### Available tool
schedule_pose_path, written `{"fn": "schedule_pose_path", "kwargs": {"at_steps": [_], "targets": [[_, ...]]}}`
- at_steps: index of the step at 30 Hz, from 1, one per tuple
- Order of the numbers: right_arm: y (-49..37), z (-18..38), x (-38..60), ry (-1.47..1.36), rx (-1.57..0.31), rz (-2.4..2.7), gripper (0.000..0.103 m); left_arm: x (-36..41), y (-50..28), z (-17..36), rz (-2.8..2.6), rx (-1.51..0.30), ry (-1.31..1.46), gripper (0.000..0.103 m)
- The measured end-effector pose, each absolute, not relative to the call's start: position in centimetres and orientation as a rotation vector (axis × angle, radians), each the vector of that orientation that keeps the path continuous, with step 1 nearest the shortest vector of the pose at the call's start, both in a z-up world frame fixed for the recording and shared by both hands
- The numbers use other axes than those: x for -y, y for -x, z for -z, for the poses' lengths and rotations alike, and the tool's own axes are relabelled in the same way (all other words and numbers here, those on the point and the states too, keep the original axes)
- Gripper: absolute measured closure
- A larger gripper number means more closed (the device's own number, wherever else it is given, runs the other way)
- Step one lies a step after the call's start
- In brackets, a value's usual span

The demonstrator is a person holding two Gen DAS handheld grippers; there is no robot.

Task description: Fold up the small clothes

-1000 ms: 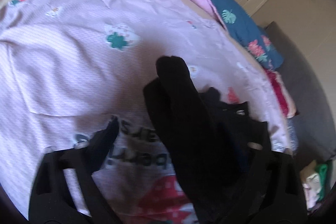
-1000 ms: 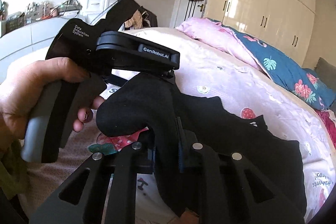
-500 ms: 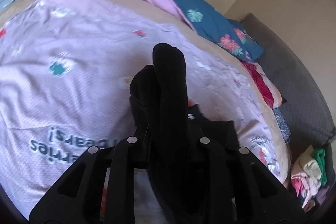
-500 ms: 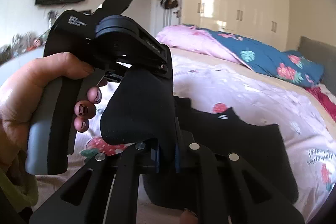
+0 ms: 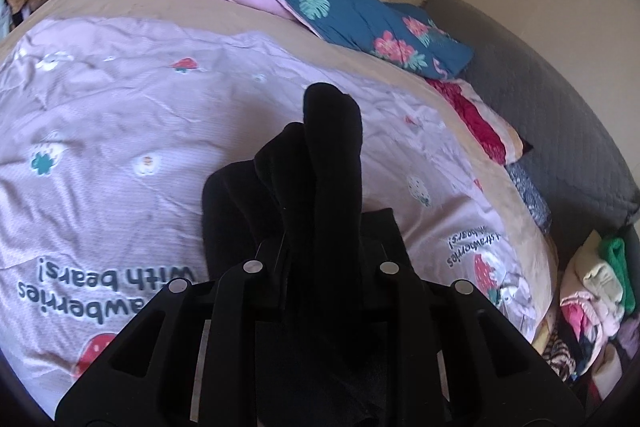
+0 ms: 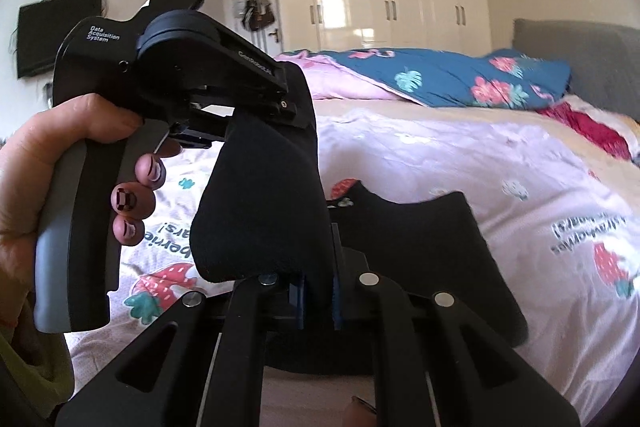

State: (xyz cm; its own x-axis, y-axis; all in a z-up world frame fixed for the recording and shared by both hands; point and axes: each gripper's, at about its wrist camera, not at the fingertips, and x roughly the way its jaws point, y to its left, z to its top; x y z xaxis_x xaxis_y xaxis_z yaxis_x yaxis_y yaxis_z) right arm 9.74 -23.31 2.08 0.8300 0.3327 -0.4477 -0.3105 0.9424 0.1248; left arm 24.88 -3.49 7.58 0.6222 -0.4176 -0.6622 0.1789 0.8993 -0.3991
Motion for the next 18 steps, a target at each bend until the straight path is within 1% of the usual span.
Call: {"fn": "schedule_pose_path", "kwargs": {"at_steps": [6, 18], "targets": [[-10.4, -1.7, 25.7, -0.135, -0.527, -0.309, 0.095, 6.0, -25.4, -7.2, 0.357, -0.854, 0.286, 0.089], [-11.5, -1.0, 27.5, -0.213, -0.608, -0.292, 0.095, 8.4, -26.8, -6.4, 0.355, -0.898, 0.256, 0.089]]}}
